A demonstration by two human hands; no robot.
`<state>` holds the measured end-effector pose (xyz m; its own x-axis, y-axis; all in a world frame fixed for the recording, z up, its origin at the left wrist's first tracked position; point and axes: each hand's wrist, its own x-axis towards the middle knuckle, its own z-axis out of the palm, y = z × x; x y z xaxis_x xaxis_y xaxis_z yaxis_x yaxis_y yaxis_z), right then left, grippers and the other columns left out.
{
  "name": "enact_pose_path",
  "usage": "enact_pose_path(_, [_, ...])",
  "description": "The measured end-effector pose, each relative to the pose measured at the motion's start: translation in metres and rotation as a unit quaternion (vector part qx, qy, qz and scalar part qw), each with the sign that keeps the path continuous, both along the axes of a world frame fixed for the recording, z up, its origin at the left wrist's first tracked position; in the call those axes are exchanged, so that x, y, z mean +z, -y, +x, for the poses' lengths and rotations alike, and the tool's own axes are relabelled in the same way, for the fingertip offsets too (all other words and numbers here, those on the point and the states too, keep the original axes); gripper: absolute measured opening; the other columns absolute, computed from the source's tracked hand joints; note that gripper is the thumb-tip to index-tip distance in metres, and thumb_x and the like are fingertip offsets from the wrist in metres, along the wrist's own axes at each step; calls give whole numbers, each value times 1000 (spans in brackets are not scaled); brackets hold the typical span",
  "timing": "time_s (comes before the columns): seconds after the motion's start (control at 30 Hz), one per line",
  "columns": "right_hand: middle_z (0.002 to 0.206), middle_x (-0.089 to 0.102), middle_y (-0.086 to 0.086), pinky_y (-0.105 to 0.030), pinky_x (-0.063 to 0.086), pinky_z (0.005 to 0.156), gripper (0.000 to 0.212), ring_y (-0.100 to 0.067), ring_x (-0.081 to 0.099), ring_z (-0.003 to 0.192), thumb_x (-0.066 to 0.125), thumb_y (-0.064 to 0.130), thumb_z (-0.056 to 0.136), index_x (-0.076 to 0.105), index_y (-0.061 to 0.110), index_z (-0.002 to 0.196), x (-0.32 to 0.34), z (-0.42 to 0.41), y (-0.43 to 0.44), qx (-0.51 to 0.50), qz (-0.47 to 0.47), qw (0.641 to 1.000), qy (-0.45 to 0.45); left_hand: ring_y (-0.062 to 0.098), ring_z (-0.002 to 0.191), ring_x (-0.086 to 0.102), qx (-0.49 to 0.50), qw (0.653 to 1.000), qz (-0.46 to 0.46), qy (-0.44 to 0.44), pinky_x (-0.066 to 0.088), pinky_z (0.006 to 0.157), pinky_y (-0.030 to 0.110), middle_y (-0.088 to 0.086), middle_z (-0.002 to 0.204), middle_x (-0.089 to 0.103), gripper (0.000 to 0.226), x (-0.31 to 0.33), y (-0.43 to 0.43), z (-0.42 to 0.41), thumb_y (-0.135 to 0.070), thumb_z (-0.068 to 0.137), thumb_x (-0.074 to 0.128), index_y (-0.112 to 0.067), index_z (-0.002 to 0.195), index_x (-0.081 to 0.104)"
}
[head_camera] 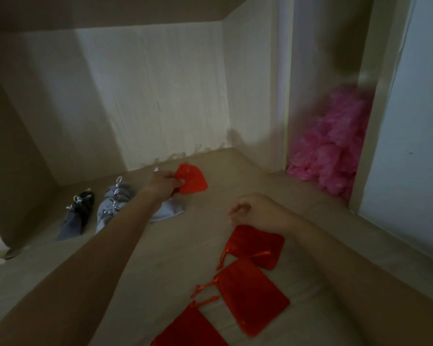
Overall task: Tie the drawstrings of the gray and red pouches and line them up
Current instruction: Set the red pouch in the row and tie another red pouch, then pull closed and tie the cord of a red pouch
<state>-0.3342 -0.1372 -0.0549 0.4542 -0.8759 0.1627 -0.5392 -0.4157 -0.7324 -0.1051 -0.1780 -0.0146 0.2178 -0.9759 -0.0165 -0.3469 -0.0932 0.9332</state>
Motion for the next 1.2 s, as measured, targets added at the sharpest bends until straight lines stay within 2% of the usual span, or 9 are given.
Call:
enact_pose_path(0.1, [85,66,8,-8,40,69,22,8,55,71,79,27,74,74,14,91,-5,-5,0,37,24,999,-20,4,27,44,23,999,27,-25,33,28,13,7,52,50,33,-4,27,2,2,92,53,6,124,51])
enact_pose_path(0.27, [99,69,2,-26,46,86,22,-7,62,91,80,29,73,75,25,94,-1,-14,3,74,106,992,5,15,52,44,28,998,57,-26,34,27,12,7,71,43,35,-11,51,-2,0,91,55,1,126,49])
enact_pose_path(0.4, [104,65,2,-25,44,94,28,-9,60,102,80,19,73,74,17,100,4,-19,2,114,89,989,-41,15,33,56,42,995,90,13,46,31,21,14,73,54,32,-19,62,-3,3,87,60,7,116,50])
enact_pose_path(0.47, [108,65,-6,-31,44,95,25,-15,60,104,80,19,72,75,16,96,4,-17,3,114,52,990,-68,18,42,63,49,994,92,45,56,44,31,19,76,61,35,-23,67,0,3,82,66,12,113,51])
enact_pose_path(0.53, [104,66,-9,-35,47,92,21,-20,61,100,81,20,71,75,15,91,3,-14,4,109,34,990,-82,28,67,69,53,986,84,131,59,65,39,19,79,68,31,-25,71,3,-3,76,74,10,99,59])
enact_pose_path(0.63, [96,68,-10,-41,50,88,15,-23,63,94,80,21,72,74,17,84,2,-13,6,111,27,989,-96,28,74,64,53,962,59,262,52,63,32,8,54,60,28,-19,62,-2,-10,72,78,-3,62,53])
enact_pose_path(0.8, [83,66,-2,-24,46,69,16,-6,57,72,79,14,73,65,22,75,5,-15,9,83,50,993,-65,29,85,63,29,911,21,410,44,66,30,15,80,63,19,2,41,-12,-16,80,67,2,86,65])
enact_pose_path(1.07, [77,62,8,-11,40,62,17,4,54,69,75,13,77,59,19,74,30,0,-5,-22,-129,985,114,6,56,53,-75,951,-53,296,42,53,16,-3,63,61,7,16,-51,-24,-19,83,68,-14,80,71])
enact_pose_path(1.2, [69,57,10,-15,38,61,15,0,51,65,74,13,78,60,18,76,40,18,-21,41,-144,981,120,8,83,60,-154,980,-67,109,48,75,17,1,99,65,36,13,-111,-28,7,83,58,-16,111,60])
